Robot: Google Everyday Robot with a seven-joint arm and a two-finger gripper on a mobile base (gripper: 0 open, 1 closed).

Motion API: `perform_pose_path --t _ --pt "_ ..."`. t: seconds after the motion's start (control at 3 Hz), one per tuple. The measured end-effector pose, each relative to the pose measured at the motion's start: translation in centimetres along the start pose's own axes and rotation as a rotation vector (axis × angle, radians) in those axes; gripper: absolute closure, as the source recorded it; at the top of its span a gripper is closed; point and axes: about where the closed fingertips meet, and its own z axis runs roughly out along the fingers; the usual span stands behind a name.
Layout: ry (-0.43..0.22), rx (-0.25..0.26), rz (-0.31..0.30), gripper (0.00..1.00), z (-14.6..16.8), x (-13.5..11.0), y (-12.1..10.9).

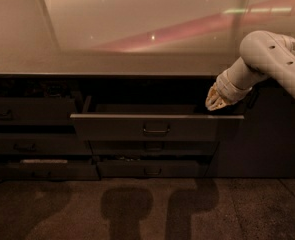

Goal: Open top drawer

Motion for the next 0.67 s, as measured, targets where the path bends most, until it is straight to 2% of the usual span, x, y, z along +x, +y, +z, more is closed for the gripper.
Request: perform_pose_path --t 0.33,0.67 --pt "0.076 -0.033 -0.005 1.00 1.1 -0.1 0.7" --pt "0.142 -0.091 -0.011 1.00 2.4 -0.2 1.4"
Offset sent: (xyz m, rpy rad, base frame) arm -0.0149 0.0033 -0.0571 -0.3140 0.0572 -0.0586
